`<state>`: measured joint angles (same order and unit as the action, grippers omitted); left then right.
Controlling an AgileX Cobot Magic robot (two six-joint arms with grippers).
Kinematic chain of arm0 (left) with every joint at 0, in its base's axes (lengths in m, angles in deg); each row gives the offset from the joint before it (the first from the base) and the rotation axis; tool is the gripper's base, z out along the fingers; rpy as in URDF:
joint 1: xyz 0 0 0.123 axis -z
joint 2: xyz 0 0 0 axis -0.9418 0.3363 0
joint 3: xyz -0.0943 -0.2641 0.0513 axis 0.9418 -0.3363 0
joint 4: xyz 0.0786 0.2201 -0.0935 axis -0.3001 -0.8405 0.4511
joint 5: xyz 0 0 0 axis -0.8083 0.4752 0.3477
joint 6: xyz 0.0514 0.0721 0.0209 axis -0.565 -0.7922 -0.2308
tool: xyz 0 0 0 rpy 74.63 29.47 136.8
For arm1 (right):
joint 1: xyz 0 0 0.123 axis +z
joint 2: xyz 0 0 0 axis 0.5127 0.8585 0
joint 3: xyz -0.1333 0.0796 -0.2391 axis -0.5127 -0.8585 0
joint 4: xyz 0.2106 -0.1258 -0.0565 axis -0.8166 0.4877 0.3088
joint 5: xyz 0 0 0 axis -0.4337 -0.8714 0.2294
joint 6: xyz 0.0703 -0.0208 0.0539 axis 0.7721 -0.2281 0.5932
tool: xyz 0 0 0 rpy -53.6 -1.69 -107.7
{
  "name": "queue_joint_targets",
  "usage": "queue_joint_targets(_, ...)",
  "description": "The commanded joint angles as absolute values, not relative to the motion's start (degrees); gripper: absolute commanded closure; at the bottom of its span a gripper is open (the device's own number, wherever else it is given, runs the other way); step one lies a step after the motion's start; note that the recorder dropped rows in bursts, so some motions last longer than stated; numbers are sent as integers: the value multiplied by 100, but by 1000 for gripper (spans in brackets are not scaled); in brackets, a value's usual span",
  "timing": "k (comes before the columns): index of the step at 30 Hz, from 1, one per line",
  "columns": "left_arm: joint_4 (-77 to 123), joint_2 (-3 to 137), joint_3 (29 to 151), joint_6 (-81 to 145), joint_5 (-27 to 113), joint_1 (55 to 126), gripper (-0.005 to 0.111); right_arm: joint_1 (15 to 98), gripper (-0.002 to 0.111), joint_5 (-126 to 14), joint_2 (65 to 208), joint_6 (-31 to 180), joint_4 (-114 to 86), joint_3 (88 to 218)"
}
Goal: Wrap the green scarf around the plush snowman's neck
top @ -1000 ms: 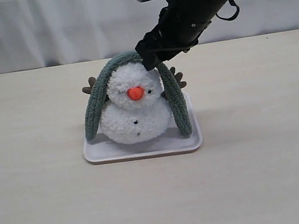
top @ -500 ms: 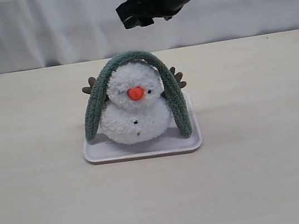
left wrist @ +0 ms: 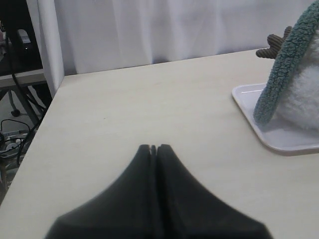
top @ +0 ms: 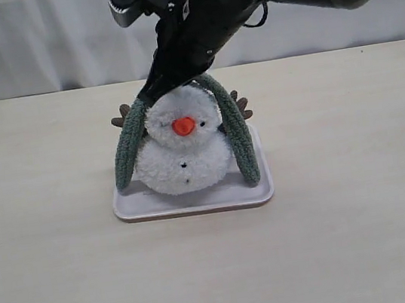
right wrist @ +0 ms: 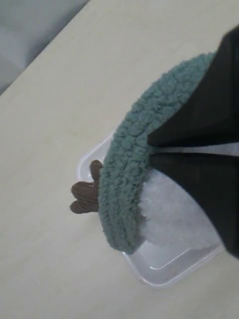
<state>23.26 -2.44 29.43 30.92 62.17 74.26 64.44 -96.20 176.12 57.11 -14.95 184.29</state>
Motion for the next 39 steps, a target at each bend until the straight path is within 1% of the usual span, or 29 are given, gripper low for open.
queue_joint_targets(1, 2343, -257, 2924, 3100, 6158, 7409, 107, 6434, 104, -9240, 17870, 5850, -1291, 18411)
queue_joint_targets(4, 2343, -257, 2924, 3100, 6158, 7409, 107, 6434, 104, -8925, 17933, 5850, -1192, 18411)
queue_joint_targets(9, 2343, -257, 2924, 3100, 6158, 7409, 107, 6425, 104, -8820, 17933, 6293, -338, 18419)
queue_joint_targets(14, 2343, -257, 2924, 3100, 6158, 7409, 107, 6372, 104, -8710, 18092, 6334, -298, 18419)
queue_joint_targets(23, 2343, -257, 2924, 3100, 6158, 7409, 107, 6356, 104, -8803, 18288, 6468, -312, 18419)
queue_joint_targets(28, 2343, -257, 2924, 3100, 6158, 7409, 107, 6356, 104, -9228, 18288, 6414, -314, 18419)
queue_joint_targets(36, 2343, -257, 2924, 3100, 6158, 7409, 107, 6368, 104, -9431, 18047, 6206, -323, 18419)
queue_joint_targets(39, 2343, -257, 2924, 3100, 6158, 7409, 107, 6368, 104, -9559, 17891, 5783, -682, 18419)
